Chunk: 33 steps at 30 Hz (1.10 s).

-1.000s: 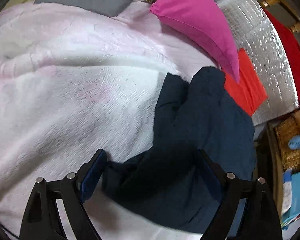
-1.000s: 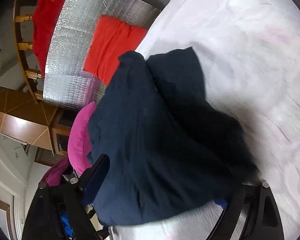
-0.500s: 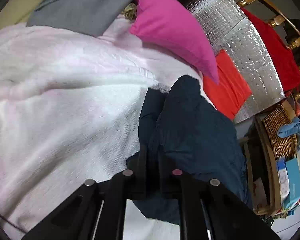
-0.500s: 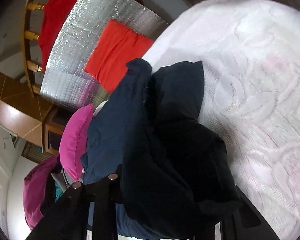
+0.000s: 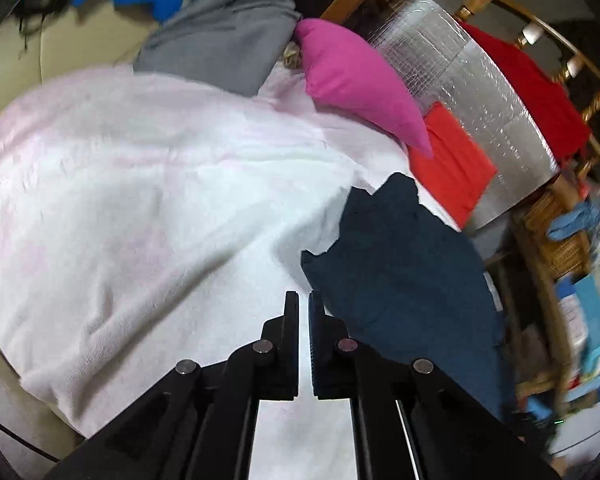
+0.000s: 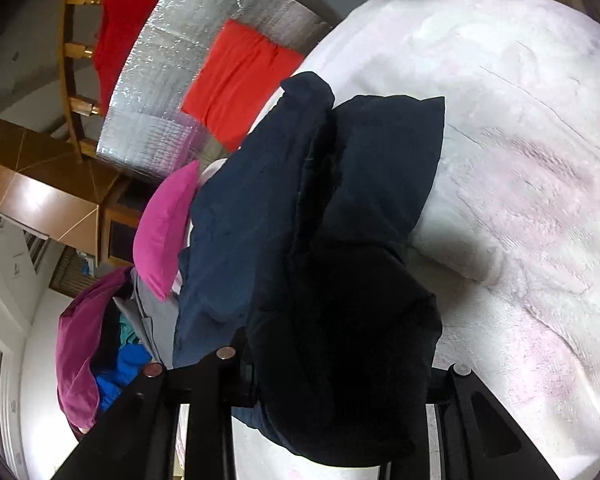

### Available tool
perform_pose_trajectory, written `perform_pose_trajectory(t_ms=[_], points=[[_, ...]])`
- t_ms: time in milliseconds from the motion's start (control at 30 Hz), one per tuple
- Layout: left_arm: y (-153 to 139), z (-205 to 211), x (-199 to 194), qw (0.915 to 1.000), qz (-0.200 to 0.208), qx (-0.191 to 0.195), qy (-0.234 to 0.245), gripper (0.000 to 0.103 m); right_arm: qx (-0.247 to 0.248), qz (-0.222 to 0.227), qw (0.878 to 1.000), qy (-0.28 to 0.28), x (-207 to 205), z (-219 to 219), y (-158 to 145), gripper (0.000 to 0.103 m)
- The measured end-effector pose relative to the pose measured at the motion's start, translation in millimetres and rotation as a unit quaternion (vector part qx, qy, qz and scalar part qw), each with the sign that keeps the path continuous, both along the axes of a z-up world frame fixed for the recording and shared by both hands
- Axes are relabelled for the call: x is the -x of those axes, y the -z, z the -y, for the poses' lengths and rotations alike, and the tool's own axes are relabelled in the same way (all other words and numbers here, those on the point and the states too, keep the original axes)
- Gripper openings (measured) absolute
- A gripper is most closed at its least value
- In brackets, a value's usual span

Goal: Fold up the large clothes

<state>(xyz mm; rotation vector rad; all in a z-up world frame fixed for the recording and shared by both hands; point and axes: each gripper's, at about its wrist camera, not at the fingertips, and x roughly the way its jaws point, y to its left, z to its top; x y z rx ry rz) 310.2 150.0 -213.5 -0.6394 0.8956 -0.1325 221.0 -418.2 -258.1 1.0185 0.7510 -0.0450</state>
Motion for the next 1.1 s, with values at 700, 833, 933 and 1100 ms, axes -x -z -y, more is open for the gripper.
perform_pose_trajectory(t_ms=[700, 833, 933, 1100], points=[[57.5, 66.3, -112.6, 0.9953, -0.064, 0.055, 0.048, 0.048, -0.039, -0.016, 0.999, 0.011, -7.5, 6.8, 27.4, 0.049], [52.5, 66.7, -104.7, 0.9959, -0.033, 0.058, 0.061, 0.018, -0.040, -0.016, 0.999, 0.012, -10.5, 5.0, 35.9, 0.053], [39.6, 65.3, -93.5, 0.9966, -0.016, 0.055, 0.060, 0.014, -0.032, -0.011, 0.999, 0.008, -10.7, 5.2, 35.4, 0.052], [15.8, 62.2, -45.2, 0.9972, 0.012, 0.034, 0.066, 0.013, 0.017, 0.003, 1.000, 0.002, -9.6, 7.1, 11.4, 0.042]])
